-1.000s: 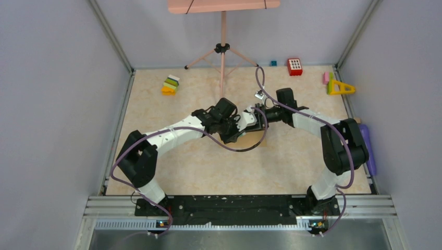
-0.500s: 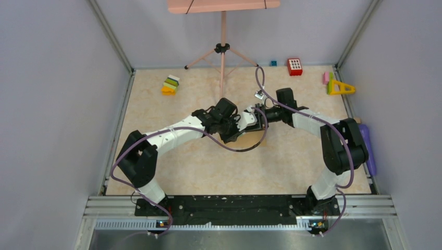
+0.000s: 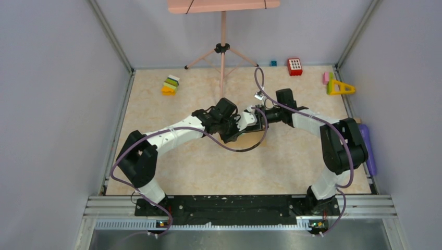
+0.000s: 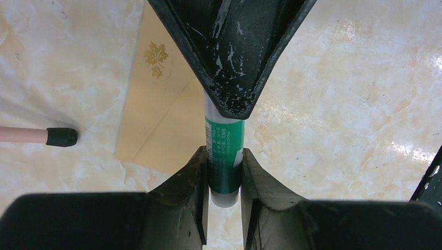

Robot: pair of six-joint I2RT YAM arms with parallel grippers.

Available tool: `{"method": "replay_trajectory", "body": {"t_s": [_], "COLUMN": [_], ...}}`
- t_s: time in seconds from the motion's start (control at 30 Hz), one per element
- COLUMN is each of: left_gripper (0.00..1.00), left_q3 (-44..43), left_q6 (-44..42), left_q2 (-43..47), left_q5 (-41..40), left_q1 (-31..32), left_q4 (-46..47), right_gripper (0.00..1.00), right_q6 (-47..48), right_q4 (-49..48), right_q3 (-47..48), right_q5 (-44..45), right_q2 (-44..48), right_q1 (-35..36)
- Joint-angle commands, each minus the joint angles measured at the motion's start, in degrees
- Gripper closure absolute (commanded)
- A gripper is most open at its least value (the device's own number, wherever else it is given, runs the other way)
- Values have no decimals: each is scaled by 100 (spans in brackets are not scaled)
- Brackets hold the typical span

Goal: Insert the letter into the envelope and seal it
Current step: Screw the solid glue.

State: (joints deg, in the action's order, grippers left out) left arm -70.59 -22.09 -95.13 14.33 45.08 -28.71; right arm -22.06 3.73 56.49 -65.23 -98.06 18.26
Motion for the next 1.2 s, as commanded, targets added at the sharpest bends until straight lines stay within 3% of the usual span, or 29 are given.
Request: {"method": "replay_trajectory", "body": {"t_s": [0.0, 0.2, 0.43, 0.63, 0.9, 1.03, 1.17], "left_gripper": [100, 100, 100, 100, 100, 100, 100], "left_q3": [37, -234, -376, -466, -501, -464, -357], "left_q6": [-32, -36, -137, -197, -329, -315, -146], "left_q2": [69, -25, -51, -98, -118, -60, 15], "left_q5": [165, 813, 2079, 3269, 4343, 4258, 3888], "left_q1": [18, 13, -118, -395, -663, -673, -693], "left_q4": [157, -306, -695, -940, -1180, -1119, -835], "right_gripper": [78, 81, 82, 81, 60, 46, 41], "right_q6": [254, 939, 2750, 3811, 4548, 4131, 3469], "right_q4": [-11, 370, 1085, 1135, 715, 501, 671], "right_q3": [184, 297, 223, -117, -711, -664, -346], "right_q5": [-141, -134, -224, -113, 353, 545, 690], "right_q2": [39, 209, 866, 1652, 2516, 2556, 2253], "right_q1": [90, 122, 198, 359, 666, 666, 652]}}
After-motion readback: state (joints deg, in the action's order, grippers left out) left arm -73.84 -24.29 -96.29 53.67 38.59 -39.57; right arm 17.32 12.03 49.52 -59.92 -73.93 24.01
